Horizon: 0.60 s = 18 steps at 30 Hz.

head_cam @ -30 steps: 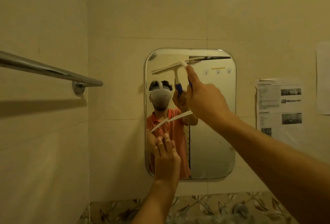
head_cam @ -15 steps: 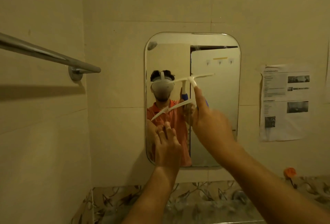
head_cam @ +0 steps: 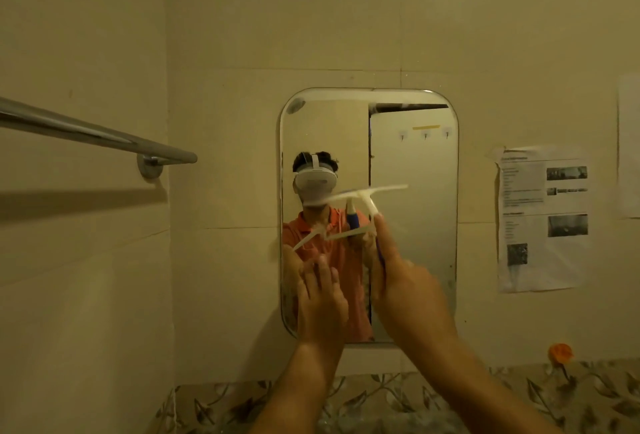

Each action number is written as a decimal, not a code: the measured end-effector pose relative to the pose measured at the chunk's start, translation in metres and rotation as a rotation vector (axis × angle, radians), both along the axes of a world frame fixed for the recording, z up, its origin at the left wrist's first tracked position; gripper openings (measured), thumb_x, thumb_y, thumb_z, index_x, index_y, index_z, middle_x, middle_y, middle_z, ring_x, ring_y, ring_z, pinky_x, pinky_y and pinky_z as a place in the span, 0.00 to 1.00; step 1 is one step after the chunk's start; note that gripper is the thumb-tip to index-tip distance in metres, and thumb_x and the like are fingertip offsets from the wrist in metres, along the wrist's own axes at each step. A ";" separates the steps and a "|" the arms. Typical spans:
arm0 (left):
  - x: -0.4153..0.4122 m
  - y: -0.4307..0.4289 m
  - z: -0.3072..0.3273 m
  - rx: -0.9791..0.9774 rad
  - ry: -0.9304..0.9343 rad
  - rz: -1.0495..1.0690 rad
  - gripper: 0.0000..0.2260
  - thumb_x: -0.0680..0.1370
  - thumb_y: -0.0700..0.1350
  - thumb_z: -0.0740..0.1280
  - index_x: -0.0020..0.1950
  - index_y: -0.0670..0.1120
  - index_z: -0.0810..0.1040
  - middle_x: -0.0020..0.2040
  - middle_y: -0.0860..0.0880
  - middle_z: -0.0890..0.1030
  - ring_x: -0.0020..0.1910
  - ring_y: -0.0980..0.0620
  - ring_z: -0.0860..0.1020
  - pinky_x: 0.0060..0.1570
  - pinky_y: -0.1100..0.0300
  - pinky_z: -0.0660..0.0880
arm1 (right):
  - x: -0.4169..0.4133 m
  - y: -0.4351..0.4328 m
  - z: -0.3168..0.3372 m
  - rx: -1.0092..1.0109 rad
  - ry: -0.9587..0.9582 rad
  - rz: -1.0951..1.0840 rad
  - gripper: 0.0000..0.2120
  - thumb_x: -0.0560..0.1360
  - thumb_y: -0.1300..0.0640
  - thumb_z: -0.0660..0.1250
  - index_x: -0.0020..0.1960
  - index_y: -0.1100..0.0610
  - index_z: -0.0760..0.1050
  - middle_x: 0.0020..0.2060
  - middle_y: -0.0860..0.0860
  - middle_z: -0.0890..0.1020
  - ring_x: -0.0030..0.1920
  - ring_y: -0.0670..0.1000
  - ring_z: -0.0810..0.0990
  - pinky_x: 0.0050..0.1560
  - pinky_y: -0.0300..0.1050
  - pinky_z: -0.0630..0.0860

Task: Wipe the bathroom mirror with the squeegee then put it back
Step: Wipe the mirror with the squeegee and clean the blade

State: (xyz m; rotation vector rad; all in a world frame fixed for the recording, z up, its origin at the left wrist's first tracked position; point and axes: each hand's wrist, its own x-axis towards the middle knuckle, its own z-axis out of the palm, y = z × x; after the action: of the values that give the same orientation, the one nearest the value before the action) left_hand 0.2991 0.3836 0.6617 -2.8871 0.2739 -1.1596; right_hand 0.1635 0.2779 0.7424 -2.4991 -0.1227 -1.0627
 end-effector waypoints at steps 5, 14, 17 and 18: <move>0.008 -0.001 -0.003 0.000 0.029 -0.024 0.38 0.64 0.48 0.84 0.71 0.40 0.76 0.74 0.31 0.68 0.70 0.27 0.69 0.62 0.37 0.75 | 0.017 0.032 0.081 -0.099 -0.177 0.014 0.35 0.86 0.51 0.55 0.80 0.40 0.33 0.35 0.51 0.76 0.29 0.47 0.74 0.27 0.40 0.69; 0.004 -0.002 -0.007 -0.064 -0.019 -0.055 0.33 0.81 0.50 0.68 0.81 0.41 0.58 0.80 0.33 0.50 0.78 0.28 0.52 0.73 0.37 0.59 | 0.037 0.069 0.120 -0.167 -0.103 -0.085 0.40 0.84 0.58 0.60 0.82 0.43 0.34 0.36 0.53 0.71 0.30 0.48 0.71 0.26 0.42 0.65; 0.011 -0.001 -0.011 -0.157 -0.012 -0.149 0.28 0.82 0.49 0.66 0.76 0.35 0.63 0.79 0.31 0.53 0.77 0.27 0.54 0.73 0.36 0.60 | 0.038 0.065 0.096 -0.162 -0.064 -0.119 0.41 0.84 0.58 0.60 0.80 0.41 0.32 0.38 0.54 0.74 0.31 0.49 0.74 0.27 0.44 0.71; 0.017 -0.002 -0.017 -0.104 -0.019 -0.198 0.26 0.83 0.50 0.62 0.77 0.38 0.60 0.80 0.32 0.52 0.77 0.27 0.53 0.74 0.35 0.58 | 0.037 0.064 0.085 -0.156 -0.048 -0.126 0.42 0.84 0.59 0.60 0.79 0.40 0.30 0.38 0.54 0.75 0.32 0.50 0.76 0.27 0.44 0.73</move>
State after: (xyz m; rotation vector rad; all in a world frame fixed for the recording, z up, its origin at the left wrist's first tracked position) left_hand 0.3160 0.3819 0.6449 -2.9935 0.5255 -1.2643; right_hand 0.2002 0.3418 0.8277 -2.6512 -0.0654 -1.2073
